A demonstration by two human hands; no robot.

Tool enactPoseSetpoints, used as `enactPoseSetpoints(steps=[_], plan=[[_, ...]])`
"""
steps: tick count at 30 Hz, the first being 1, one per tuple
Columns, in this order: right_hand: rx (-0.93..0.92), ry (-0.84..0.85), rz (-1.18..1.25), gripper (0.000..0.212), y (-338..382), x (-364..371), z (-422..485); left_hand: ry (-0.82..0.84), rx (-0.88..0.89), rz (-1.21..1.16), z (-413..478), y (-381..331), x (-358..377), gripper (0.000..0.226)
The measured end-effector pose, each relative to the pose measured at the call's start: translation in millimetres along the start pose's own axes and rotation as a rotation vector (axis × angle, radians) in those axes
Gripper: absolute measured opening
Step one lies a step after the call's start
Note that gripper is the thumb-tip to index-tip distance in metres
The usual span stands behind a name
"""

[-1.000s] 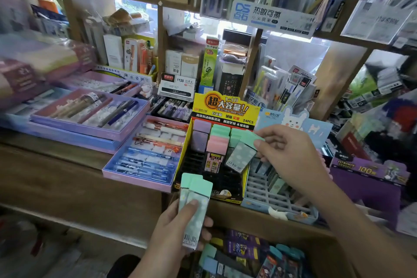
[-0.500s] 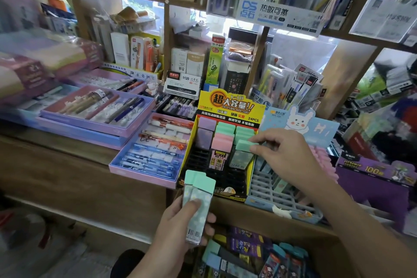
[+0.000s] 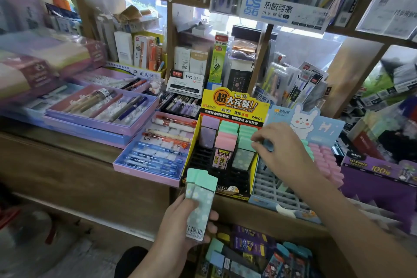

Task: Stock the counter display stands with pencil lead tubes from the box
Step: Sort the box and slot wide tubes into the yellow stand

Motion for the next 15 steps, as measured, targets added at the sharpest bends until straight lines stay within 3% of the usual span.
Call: enactPoseSetpoints(steps=[9,12,15], plan=[[-0.029,-0.071,-0.054,0.009,9,-7,-6,0.057,0.013,0.009,-10,-4,5,0.025],[0.016,-0.154,0.084,0.009,18,-10,-18,0.088,0.028,0.003,-15,-7,9,0.020],[0.190,-0.124,0.371,0.016,25,-8,-33,0.111,0.050,0.009,-19,-9,12,0.024]])
Point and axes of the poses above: each hand's wrist, its own z-axis towards the middle knuckle, its own x-axis out of the palm, y = z × x, the point moved 3 cm from there along z, towards the middle knuckle, and after that the axes turned 9 degrees about -y, right-handed, at the moved point
